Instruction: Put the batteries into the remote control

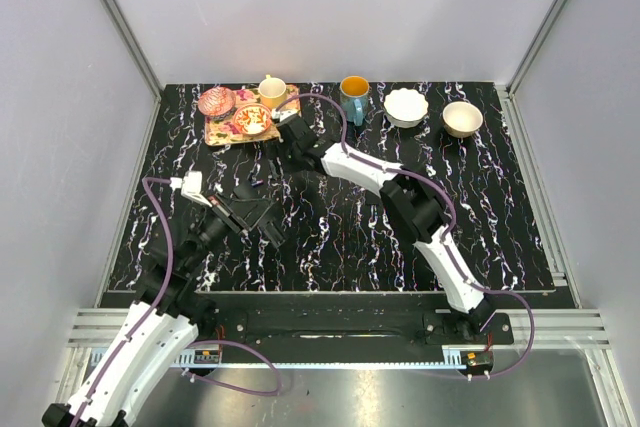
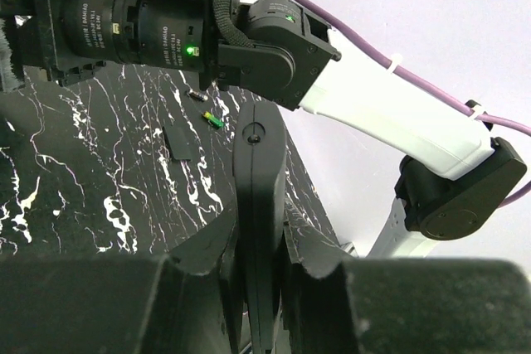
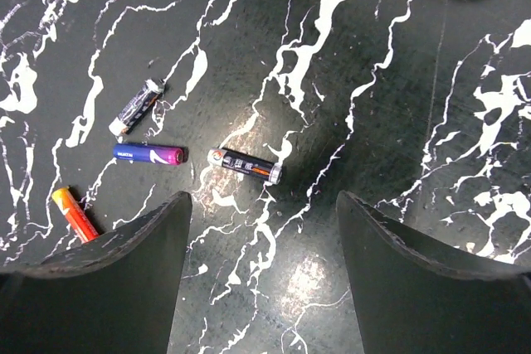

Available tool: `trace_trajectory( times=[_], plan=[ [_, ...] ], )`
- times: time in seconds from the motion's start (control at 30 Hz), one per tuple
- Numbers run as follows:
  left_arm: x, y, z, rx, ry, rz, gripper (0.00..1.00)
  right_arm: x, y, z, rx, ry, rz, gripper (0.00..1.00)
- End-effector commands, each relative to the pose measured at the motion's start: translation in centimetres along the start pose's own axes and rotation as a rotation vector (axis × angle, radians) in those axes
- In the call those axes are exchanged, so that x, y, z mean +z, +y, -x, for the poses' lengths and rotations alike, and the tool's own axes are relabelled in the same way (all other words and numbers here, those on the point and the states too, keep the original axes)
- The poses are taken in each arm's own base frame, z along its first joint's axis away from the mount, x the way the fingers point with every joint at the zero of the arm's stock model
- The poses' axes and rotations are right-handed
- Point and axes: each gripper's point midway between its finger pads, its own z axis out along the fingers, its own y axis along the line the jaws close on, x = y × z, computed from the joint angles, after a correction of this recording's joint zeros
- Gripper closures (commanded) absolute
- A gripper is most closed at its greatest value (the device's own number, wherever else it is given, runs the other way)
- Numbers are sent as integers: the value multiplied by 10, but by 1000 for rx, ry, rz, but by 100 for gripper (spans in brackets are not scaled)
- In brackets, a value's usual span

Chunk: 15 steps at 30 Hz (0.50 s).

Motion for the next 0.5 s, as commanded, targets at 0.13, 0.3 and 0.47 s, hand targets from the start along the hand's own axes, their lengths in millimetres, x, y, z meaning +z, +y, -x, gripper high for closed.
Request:
trace_trajectory(
  times=[0.13,0.3,0.47],
  plan=[
    [-8,-21,13,22,-40,-60,100,6,3,3,-73,-4,-56,24],
    [-10,-23,11,31,-28,-72,100,4,2,1,-45,-14,-60,24],
    [-12,-26,7,38,-16,-101,100,-2,2,7,-48,-25,-63,23]
  ],
)
